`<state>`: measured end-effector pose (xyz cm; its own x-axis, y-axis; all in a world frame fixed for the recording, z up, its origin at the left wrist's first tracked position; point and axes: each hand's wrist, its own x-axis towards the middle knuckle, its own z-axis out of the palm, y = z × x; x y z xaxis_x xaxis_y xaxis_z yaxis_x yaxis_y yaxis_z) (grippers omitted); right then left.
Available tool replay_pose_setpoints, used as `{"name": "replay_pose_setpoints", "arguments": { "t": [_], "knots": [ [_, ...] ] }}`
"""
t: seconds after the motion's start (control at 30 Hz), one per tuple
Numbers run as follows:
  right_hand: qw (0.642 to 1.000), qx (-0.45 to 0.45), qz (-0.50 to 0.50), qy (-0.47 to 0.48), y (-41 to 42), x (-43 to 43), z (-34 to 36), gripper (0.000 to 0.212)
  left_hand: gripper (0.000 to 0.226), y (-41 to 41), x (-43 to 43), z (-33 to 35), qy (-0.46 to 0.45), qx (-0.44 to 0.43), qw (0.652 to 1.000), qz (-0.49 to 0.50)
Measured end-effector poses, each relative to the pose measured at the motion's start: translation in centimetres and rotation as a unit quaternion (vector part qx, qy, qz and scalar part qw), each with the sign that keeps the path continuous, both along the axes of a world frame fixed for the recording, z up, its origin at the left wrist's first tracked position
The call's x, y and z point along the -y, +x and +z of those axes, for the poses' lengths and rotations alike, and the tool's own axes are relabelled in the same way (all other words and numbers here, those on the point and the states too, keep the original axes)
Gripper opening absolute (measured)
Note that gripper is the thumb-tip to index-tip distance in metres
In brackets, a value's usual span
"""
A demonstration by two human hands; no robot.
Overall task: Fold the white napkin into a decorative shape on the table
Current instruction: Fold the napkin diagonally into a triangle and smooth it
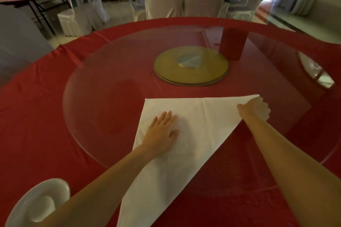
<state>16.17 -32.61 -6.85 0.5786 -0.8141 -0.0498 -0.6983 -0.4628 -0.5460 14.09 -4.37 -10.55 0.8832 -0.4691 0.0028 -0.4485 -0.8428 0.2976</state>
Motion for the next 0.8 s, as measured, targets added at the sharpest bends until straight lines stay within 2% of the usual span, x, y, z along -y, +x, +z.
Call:
{"name": "replay_pose_setpoints", "arguments": {
  "t": [0.07,0.17,0.27,0.33,0.37,0.4,0.43,0.47,0.5,0.53,0.57,0.6,0.63,0.73,0.8],
  "knots": [
    [1.000,-0.001,-0.006,0.008,0.3,-0.2,0.0,0.058,0.056,-0.7,0.0,-0.5,0.019,0.010,1.000,-0.008],
    [0.997,0.026,-0.020,0.065,0.6,-0.3,0.5,0.046,0.055,-1.0,0.0,-0.9,0.026,0.035,0.999,-0.006],
    [0.988,0.133,0.032,0.077,0.2,-2.0,1.6,0.040,0.055,-1.0,-0.1,-0.9,0.012,0.030,0.999,-0.005],
    [0.959,0.233,0.158,0.033,-0.5,-4.6,2.5,0.040,0.053,-0.4,0.1,0.0,-0.070,-0.022,0.997,0.019],
    [0.937,0.260,0.231,0.016,-0.8,-6.2,2.7,0.043,0.049,-0.1,0.3,0.8,-0.188,-0.086,0.977,0.061],
    [0.914,0.273,0.300,0.006,-1.1,-7.9,2.8,0.047,0.044,0.3,0.4,2.1,-0.341,-0.169,0.918,0.112],
    [0.893,0.272,0.359,0.003,-1.4,-9.6,2.7,0.050,0.037,0.9,0.4,3.3,-0.489,-0.237,0.826,0.152],
    [0.875,0.261,0.409,0.005,-1.5,-11.1,2.4,0.053,0.033,1.7,0.2,4.3,-0.583,-0.283,0.740,0.180],
    [0.862,0.241,0.446,0.013,-1.7,-12.5,2.1,0.057,0.032,2.5,-0.1,5.0,-0.630,-0.315,0.684,0.188],
    [0.854,0.216,0.473,0.027,-1.7,-13.6,1.8,0.063,0.033,3.3,-0.5,5.6,-0.660,-0.340,0.643,0.190],
    [0.849,0.186,0.492,0.049,-1.9,-14.5,1.4,0.069,0.033,4.0,-0.8,5.9,-0.673,-0.352,0.619,0.198],
    [0.847,0.154,0.504,0.069,-2.1,-15.2,1.1,0.073,0.033,4.7,-1.1,6.2,-0.673,-0.358,0.610,0.215],
    [0.846,0.127,0.512,0.078,-2.5,-15.5,0.7,0.074,0.034,5.3,-1.2,6.2,-0.660,-0.354,0.618,0.239],
    [0.858,0.103,0.500,0.060,-4.2,-15.3,-0.5,0.069,0.051,6.4,-1.0,5.8,-0.552,-0.324,0.701,0.315],
    [0.881,0.090,0.464,0.017,-5.6,-14.4,-1.0,0.065,0.056,7.0,-0.5,5.5,-0.487,-0.289,0.751,0.339]
  ]
}}
